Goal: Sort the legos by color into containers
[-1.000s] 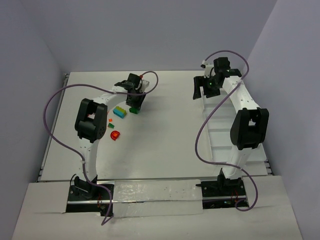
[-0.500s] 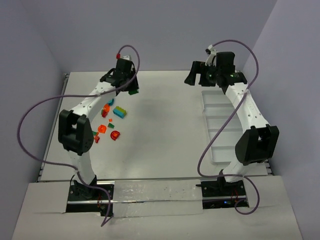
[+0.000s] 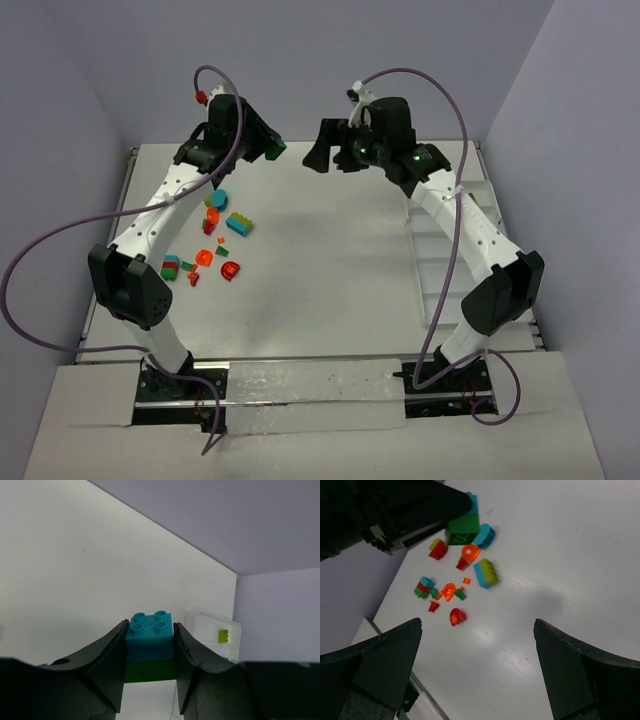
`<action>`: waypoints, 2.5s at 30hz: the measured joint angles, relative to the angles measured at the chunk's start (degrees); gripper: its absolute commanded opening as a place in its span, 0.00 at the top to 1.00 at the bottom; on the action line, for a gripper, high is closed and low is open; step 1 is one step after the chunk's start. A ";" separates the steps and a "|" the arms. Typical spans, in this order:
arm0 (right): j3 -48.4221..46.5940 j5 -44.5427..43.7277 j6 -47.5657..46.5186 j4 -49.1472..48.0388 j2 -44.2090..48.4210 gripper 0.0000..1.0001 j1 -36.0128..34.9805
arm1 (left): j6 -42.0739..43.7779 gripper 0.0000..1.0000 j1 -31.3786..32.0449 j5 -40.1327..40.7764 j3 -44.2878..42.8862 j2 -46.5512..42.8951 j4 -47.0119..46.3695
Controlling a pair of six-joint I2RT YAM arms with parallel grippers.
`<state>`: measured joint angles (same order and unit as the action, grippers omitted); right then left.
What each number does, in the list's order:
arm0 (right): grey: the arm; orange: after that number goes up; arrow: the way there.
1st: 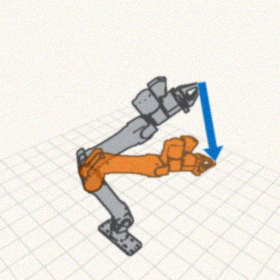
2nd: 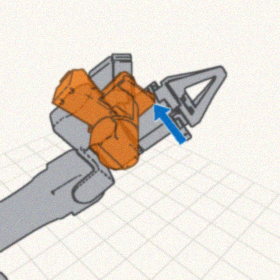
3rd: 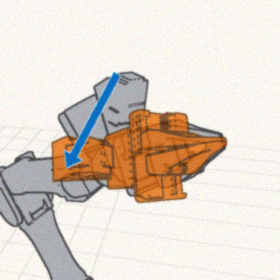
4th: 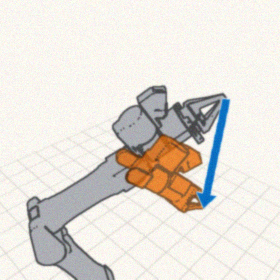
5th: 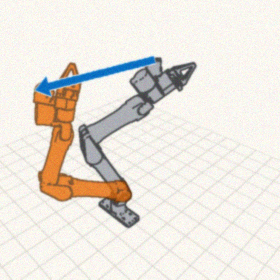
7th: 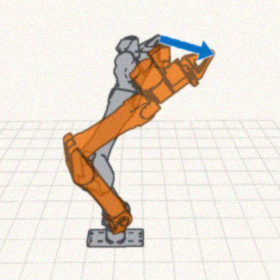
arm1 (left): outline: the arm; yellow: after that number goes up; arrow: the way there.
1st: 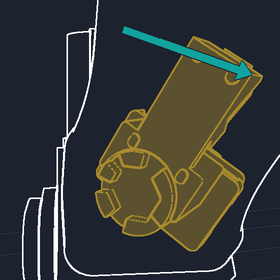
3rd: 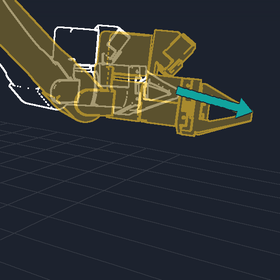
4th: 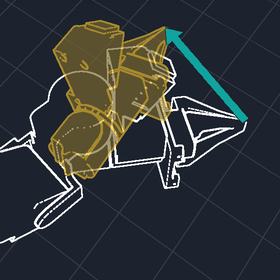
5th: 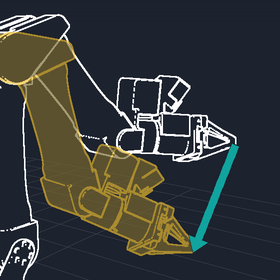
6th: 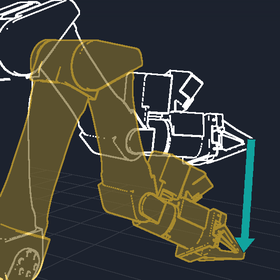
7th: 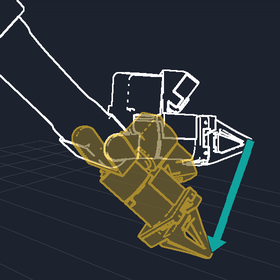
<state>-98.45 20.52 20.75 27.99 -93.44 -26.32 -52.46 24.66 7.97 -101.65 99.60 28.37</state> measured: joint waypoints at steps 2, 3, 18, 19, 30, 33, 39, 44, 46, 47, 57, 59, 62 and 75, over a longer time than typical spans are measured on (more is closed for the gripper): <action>-1.13 -0.07 0.99 -0.14 -1.28 0.02 -1.71 | -1.80 1.00 0.12 -0.90 -0.43 0.35 0.31; -1.65 -0.29 1.51 -0.09 -2.00 0.03 -2.22 | -2.55 1.00 0.18 -1.33 -0.51 0.48 0.43; -8.09 -4.43 3.29 -1.29 -12.44 0.14 -5.82 | -9.04 1.00 0.42 -9.85 -0.44 0.71 1.37; -8.23 -4.42 3.28 -1.47 -12.58 0.14 -5.84 | -9.31 1.00 0.42 -10.49 -0.36 0.71 1.35; -8.09 -6.97 2.37 -3.45 -12.62 0.49 -6.01 | -11.90 1.00 0.32 -14.58 2.22 0.71 -0.69; -8.01 -8.21 1.95 -3.37 -12.62 0.67 -6.12 | -12.21 1.00 0.32 -15.12 2.95 0.71 -1.62; -7.34 -8.53 2.30 -3.99 -12.54 1.00 -6.06 | -12.79 1.00 0.20 -15.44 3.37 0.71 -2.54; -3.62 -8.39 2.12 -6.62 -11.13 1.00 -6.08 | -12.82 1.00 -0.91 -16.74 4.18 0.71 -2.15; -1.38 -8.30 1.51 -7.89 -9.78 1.00 -6.21 | -12.62 1.00 -1.82 -17.23 4.18 0.71 -1.91; -0.15 -8.22 1.03 -7.84 -8.83 1.00 -6.24 | -12.36 1.00 -2.39 -16.83 4.18 0.71 -1.85; 13.61 -1.18 -10.27 -1.51 11.19 1.00 2.85 | -1.54 1.00 -14.70 -13.52 9.67 -0.74 -5.03; 17.39 0.00 -14.52 1.16 16.39 1.00 8.30 | 4.11 1.00 -13.41 -15.13 9.98 -1.16 -4.95; 22.45 0.72 -22.65 6.07 22.63 1.00 16.79 | 14.71 1.00 -9.80 -17.29 11.09 -2.90 -4.84; 27.43 -3.90 -43.11 23.82 16.76 1.00 36.01 | 48.52 1.00 1.27 -25.57 26.36 -12.77 -5.88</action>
<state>-71.02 16.61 -22.36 51.81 -76.68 9.69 -3.94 25.94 -17.60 -75.29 86.83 22.49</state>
